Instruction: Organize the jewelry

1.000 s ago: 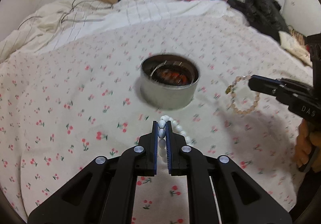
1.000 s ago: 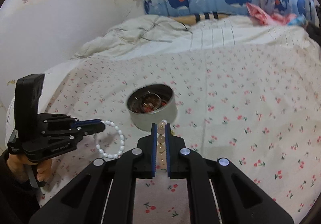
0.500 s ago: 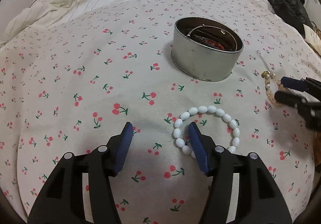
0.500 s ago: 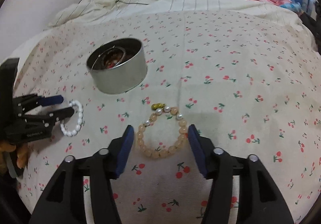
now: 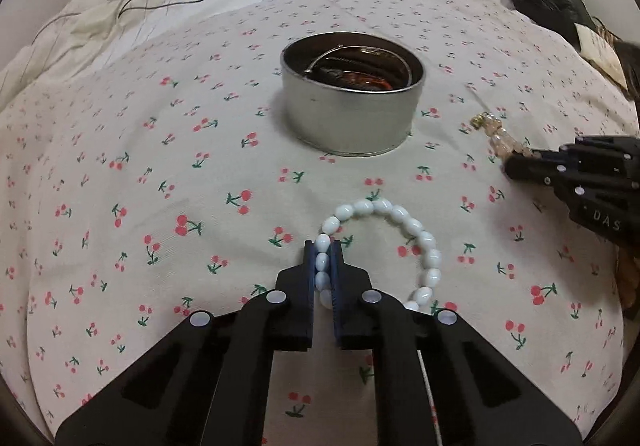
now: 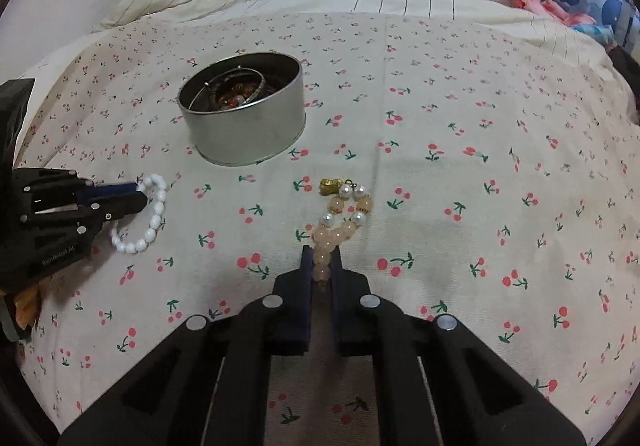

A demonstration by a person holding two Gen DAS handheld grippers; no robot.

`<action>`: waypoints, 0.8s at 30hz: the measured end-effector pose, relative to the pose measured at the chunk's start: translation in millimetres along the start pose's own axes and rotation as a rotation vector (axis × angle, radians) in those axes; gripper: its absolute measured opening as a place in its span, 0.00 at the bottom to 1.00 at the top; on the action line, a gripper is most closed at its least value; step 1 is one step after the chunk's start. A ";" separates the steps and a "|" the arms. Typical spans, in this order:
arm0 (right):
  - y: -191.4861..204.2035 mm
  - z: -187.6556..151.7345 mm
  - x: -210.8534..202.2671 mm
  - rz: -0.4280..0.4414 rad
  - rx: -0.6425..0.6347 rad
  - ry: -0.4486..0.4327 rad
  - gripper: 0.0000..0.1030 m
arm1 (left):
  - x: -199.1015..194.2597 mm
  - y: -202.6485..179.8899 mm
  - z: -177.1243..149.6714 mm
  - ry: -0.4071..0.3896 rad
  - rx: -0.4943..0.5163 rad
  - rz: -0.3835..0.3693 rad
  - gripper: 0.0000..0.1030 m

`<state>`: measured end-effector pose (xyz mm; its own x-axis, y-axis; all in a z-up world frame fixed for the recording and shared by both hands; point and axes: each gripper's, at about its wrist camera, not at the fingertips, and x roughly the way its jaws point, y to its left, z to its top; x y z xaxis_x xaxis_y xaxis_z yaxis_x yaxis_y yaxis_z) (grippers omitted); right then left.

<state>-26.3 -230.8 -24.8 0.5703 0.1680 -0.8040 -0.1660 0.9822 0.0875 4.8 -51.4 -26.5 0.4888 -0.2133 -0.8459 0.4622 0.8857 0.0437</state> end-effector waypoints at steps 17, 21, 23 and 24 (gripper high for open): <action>-7.6 16.8 -42.7 0.089 0.064 -0.182 0.08 | -56.5 -6.1 24.7 -0.138 0.006 -0.124 0.06; -9.3 17.7 -46.7 0.100 0.075 -0.197 0.08 | -67.9 -9.9 33.9 -0.156 0.006 -0.142 0.06; -9.4 18.3 -48.7 0.112 0.080 -0.205 0.08 | -72.6 -11.0 39.1 -0.164 0.006 -0.150 0.06; -9.2 18.5 -50.0 0.114 0.080 -0.210 0.08 | -74.5 -11.6 41.9 -0.167 0.005 -0.155 0.06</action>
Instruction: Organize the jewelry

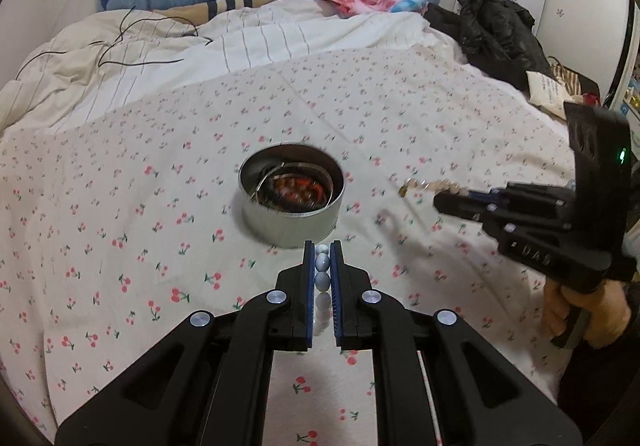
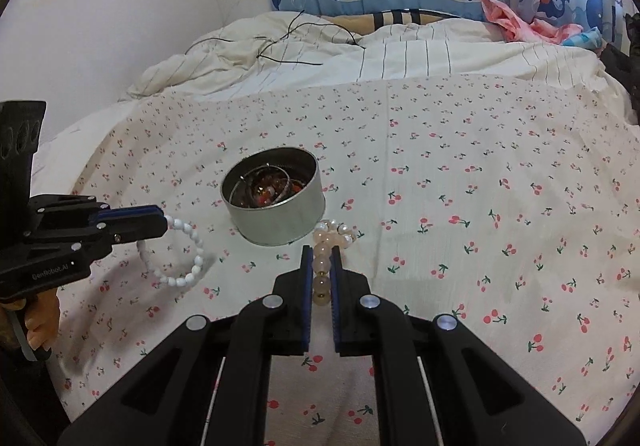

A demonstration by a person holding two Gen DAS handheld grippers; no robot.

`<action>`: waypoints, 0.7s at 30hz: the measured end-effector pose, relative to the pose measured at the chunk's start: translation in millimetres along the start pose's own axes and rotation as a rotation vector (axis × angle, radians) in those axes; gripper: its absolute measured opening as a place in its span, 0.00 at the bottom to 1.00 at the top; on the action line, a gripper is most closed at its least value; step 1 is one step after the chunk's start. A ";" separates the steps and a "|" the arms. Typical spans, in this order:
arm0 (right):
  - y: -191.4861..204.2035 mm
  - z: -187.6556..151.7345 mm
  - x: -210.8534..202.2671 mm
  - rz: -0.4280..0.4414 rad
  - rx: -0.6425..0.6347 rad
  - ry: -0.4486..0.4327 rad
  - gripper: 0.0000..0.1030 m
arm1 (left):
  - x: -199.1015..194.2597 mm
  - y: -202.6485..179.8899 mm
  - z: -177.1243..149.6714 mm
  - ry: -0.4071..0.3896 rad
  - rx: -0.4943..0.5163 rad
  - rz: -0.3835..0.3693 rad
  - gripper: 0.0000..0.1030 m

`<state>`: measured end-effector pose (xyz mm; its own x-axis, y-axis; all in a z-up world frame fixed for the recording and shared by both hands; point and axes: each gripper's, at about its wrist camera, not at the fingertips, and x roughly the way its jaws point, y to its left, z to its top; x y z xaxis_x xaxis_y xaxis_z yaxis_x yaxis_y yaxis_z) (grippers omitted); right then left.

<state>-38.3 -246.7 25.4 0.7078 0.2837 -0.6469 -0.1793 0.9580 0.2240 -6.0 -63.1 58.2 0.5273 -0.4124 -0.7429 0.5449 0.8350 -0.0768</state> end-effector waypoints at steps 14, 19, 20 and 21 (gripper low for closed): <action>-1.4 1.8 -6.0 0.039 0.025 -0.023 0.08 | 1.2 0.7 72.7 -0.065 -0.016 -0.037 0.06; -2.8 1.7 -6.1 0.042 0.033 -0.024 0.08 | 22.9 2.0 88.8 -0.062 -0.029 -0.038 0.06; -3.3 2.1 -5.9 0.043 0.033 -0.023 0.08 | 29.0 3.3 89.8 -0.059 -0.036 -0.038 0.06; -3.4 2.1 -5.6 0.044 0.035 -0.023 0.08 | 35.3 5.0 89.6 -0.055 -0.043 -0.034 0.06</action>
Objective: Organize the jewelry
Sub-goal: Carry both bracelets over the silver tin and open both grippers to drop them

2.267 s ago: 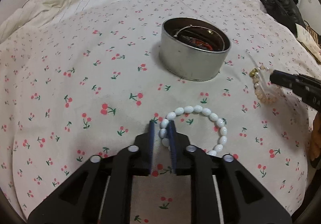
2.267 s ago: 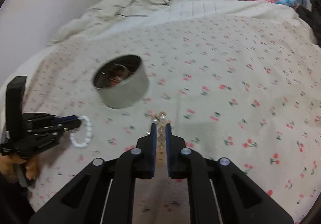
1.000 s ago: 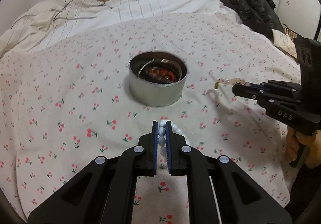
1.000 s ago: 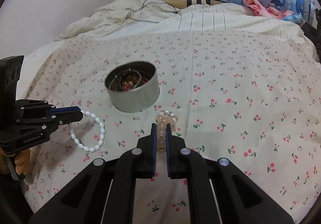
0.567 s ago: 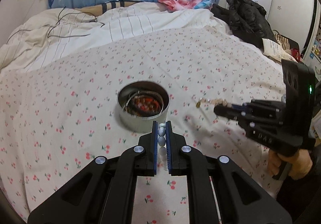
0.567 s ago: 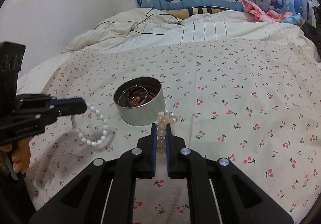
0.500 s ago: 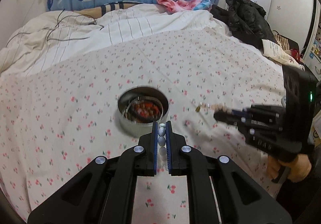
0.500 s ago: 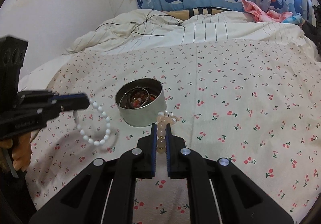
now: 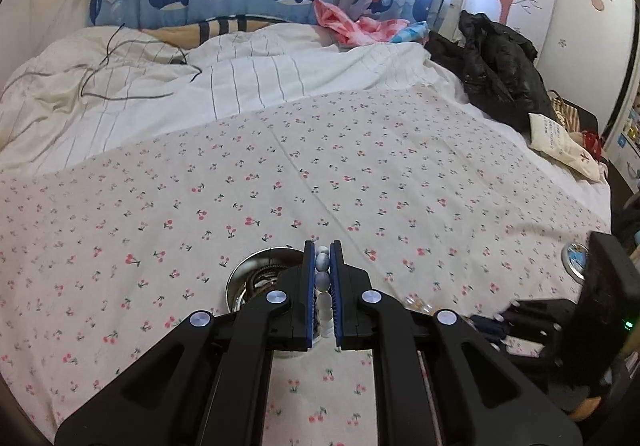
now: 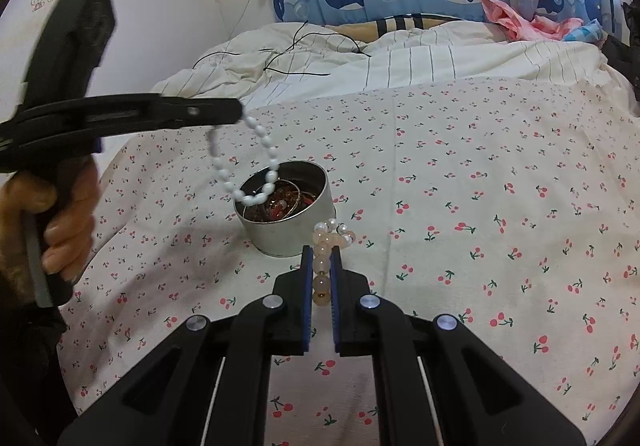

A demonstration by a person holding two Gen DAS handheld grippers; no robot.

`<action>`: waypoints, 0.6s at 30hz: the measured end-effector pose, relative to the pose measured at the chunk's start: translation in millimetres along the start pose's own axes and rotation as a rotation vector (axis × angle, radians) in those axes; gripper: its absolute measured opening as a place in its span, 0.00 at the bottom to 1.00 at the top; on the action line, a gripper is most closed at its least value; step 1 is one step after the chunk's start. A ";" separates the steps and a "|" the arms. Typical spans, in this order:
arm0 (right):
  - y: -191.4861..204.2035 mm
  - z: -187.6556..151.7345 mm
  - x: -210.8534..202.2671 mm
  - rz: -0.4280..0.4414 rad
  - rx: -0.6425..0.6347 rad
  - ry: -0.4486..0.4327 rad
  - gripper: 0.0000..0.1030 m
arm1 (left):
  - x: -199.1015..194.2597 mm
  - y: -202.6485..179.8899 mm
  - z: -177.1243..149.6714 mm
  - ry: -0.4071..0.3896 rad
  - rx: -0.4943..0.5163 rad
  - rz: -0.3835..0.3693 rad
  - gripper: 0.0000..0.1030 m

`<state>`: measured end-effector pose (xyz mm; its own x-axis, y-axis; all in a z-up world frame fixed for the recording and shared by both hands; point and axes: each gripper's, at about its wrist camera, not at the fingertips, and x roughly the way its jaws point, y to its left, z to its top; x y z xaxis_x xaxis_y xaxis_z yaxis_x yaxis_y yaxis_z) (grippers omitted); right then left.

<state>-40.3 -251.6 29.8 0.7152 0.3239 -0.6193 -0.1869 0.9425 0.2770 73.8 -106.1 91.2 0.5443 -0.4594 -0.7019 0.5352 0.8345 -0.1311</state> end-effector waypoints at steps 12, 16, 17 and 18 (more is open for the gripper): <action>4.8 1.3 7.8 0.019 -0.008 0.014 0.08 | 70.1 34.8 -34.8 0.210 -0.027 0.091 0.14; 14.9 8.5 9.6 0.038 -0.035 -0.005 0.08 | 48.5 35.5 -39.9 0.176 -0.029 0.069 0.37; 16.9 10.8 10.4 0.044 -0.036 -0.009 0.08 | 43.9 34.7 -41.5 0.164 -0.030 0.071 0.47; 18.8 13.7 12.1 0.052 -0.039 -0.010 0.08 | 38.9 36.7 -42.7 0.156 -0.038 0.057 0.49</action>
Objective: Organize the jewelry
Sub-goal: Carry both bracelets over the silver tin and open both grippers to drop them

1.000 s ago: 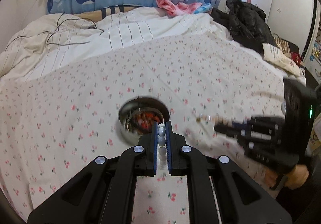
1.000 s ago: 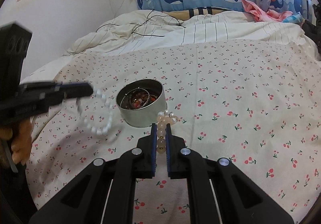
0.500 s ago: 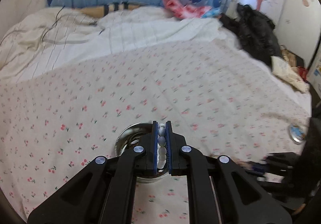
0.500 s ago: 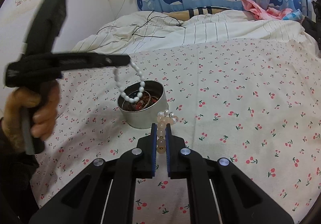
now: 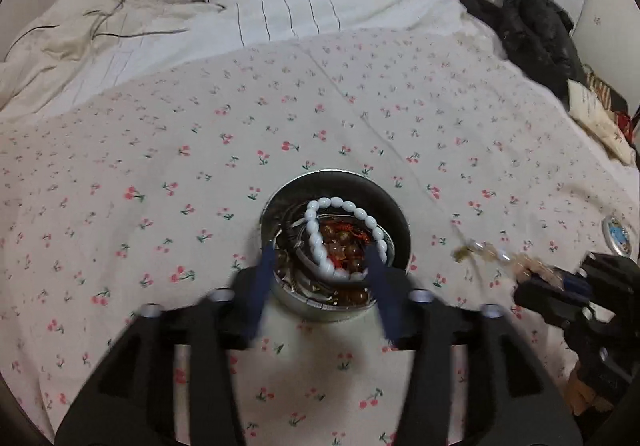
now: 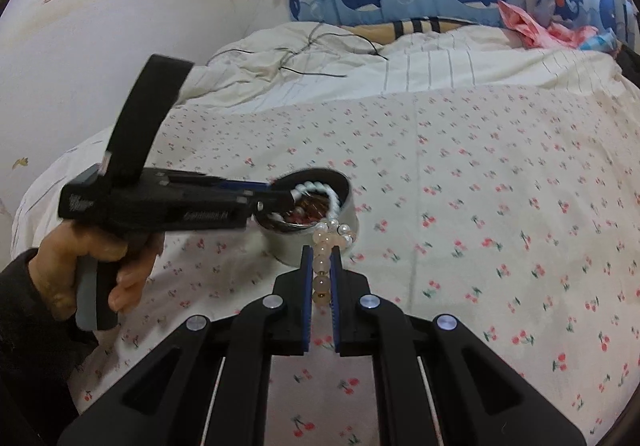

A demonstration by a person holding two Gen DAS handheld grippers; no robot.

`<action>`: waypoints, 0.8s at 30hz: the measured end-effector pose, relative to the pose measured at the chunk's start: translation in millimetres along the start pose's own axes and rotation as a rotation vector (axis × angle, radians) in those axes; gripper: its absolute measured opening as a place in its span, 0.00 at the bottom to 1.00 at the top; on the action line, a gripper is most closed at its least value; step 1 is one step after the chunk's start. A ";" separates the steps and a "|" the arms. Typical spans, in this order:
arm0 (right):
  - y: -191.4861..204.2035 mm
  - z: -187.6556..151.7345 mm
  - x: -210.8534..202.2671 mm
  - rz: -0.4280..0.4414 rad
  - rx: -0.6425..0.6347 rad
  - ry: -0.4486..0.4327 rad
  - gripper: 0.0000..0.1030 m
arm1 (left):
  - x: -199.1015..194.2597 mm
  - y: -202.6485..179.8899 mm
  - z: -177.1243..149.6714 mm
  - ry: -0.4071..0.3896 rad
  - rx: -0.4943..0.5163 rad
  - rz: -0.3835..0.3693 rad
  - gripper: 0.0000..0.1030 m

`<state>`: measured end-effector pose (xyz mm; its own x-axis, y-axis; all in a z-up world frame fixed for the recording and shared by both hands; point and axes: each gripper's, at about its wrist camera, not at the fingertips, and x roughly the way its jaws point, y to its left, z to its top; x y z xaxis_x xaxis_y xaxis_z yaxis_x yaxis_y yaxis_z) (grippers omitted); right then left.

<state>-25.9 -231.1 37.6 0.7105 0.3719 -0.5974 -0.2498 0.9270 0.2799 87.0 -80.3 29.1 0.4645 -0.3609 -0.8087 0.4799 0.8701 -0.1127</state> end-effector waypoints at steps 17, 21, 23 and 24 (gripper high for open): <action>16.6 45.1 80.2 0.043 0.001 0.088 0.29 | -53.5 48.3 -42.0 -0.116 -0.168 0.117 0.74; 10.2 41.8 75.6 -0.006 -0.006 0.082 0.47 | -46.6 38.5 -43.5 -0.093 -0.122 0.154 0.77; 12.2 36.7 58.2 -0.035 -0.035 0.057 0.54 | -44.9 31.8 -45.2 -0.093 -0.093 0.180 0.78; 13.4 33.0 50.6 -0.047 -0.049 0.052 0.55 | -44.7 28.6 -45.8 -0.094 -0.082 0.185 0.79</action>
<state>28.4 -201.5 35.9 0.6876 0.3284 -0.6476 -0.2494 0.9444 0.2140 45.9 -23.9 35.6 0.6086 -0.2186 -0.7628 0.3192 0.9475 -0.0169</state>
